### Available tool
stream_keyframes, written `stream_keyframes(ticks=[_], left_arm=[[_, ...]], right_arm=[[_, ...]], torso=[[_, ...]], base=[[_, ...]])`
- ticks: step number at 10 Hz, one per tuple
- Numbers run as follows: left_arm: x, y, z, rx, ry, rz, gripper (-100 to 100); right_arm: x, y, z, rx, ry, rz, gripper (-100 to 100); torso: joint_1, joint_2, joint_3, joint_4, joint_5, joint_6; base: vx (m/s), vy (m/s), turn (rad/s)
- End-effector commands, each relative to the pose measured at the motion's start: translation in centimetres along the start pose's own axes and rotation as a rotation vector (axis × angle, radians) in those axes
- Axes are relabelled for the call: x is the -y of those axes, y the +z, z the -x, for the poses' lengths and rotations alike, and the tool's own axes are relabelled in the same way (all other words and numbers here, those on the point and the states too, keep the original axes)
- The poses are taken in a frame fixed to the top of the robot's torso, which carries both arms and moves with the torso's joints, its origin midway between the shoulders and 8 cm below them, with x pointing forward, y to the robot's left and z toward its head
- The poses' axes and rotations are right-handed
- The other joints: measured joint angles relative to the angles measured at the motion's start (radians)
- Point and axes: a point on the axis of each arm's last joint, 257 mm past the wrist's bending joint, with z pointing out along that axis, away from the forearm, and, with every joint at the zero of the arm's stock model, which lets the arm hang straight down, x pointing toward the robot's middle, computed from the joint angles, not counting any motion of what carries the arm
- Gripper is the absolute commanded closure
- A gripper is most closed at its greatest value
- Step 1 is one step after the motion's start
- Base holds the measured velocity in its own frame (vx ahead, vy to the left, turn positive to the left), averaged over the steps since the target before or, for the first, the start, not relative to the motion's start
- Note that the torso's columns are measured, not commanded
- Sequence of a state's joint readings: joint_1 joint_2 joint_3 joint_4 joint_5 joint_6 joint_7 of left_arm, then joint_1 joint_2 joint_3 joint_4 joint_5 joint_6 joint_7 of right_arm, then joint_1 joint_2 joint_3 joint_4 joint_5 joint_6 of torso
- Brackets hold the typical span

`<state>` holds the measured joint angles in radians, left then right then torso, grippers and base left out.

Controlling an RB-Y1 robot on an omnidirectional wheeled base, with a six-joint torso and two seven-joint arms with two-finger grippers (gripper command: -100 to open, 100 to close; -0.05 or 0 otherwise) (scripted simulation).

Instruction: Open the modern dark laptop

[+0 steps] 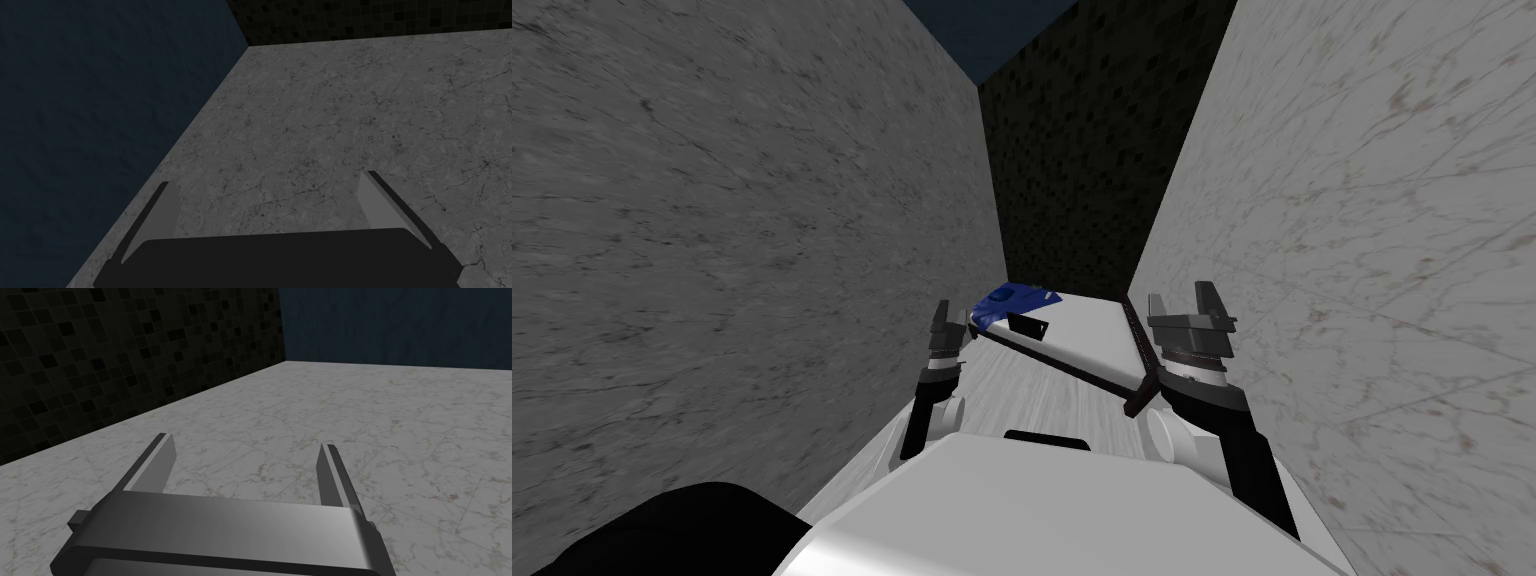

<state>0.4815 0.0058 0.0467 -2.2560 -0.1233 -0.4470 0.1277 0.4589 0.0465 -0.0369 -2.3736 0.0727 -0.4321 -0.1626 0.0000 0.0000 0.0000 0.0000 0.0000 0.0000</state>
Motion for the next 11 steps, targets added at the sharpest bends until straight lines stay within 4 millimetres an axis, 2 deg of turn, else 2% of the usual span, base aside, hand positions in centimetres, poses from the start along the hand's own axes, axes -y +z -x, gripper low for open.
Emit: stream_keyframes(ticks=[1, 9, 10, 11], left_arm=[[0.00, 0.00, 0.00, 0.000, 0.000, 0.000, 0], [0.02, 0.01, 0.00, 0.000, 0.000, 0.000, 0], [-0.34, -0.04, -0.36, -0.028, 0.014, 0.005, -100], [-0.71, -0.10, -0.61, -0.048, 0.025, 0.010, -100]], right_arm=[[0.00, 0.00, 0.00, 0.000, 0.000, 0.000, 0], [-0.02, 0.01, 0.00, 0.000, 0.000, 0.000, 0], [-0.02, 0.01, 0.00, 0.000, 0.000, 0.000, 0], [0.00, 0.00, 0.00, 0.000, 0.000, 0.000, 0]], torso=[[0.000, 0.040, -0.082, 0.041, 0.000, 0.000], [0.000, 0.618, -1.234, 0.617, 0.000, 0.000], [0.000, 0.691, -1.382, 0.691, 0.000, 0.000], [0.000, 0.724, -1.451, 0.724, 0.000, 0.000]], base=[[0.000, 0.000, 0.000], [0.000, 0.000, 0.000], [0.020, 0.004, -0.012], [0.034, 0.018, -0.018]])
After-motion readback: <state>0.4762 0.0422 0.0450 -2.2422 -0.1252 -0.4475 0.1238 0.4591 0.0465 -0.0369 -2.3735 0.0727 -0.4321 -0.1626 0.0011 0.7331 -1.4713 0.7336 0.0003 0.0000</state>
